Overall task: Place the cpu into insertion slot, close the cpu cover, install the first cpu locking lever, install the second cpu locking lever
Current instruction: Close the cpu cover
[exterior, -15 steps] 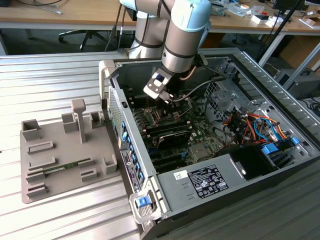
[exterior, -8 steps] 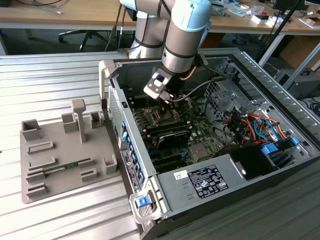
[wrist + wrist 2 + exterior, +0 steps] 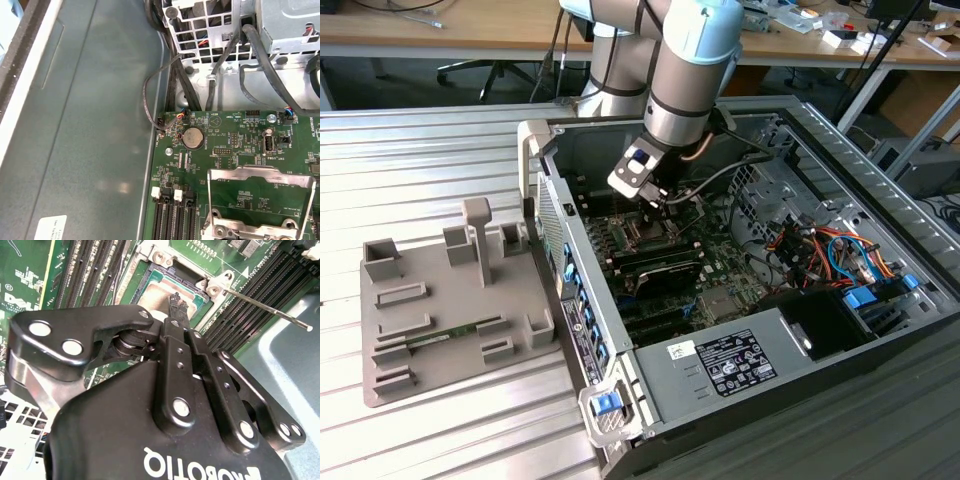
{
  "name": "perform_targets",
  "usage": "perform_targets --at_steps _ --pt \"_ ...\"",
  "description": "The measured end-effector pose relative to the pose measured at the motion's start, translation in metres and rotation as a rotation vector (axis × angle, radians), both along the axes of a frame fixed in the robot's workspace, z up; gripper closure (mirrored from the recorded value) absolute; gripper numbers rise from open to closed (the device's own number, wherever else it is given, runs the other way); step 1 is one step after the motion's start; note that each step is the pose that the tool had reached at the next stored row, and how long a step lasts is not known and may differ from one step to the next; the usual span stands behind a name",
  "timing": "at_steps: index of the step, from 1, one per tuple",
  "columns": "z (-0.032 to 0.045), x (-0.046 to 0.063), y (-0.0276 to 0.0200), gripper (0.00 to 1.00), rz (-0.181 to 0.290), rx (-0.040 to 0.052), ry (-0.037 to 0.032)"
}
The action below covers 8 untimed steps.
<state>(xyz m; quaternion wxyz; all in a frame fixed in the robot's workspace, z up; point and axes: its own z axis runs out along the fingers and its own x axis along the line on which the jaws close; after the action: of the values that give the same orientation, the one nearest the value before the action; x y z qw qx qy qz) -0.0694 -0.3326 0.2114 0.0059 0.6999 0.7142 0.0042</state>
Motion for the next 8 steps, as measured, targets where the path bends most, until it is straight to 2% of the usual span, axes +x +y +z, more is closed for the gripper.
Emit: perform_targets --at_steps 8 --pt "0.0032 0.0005 0.0 0.9 0.0 0.0 0.0"
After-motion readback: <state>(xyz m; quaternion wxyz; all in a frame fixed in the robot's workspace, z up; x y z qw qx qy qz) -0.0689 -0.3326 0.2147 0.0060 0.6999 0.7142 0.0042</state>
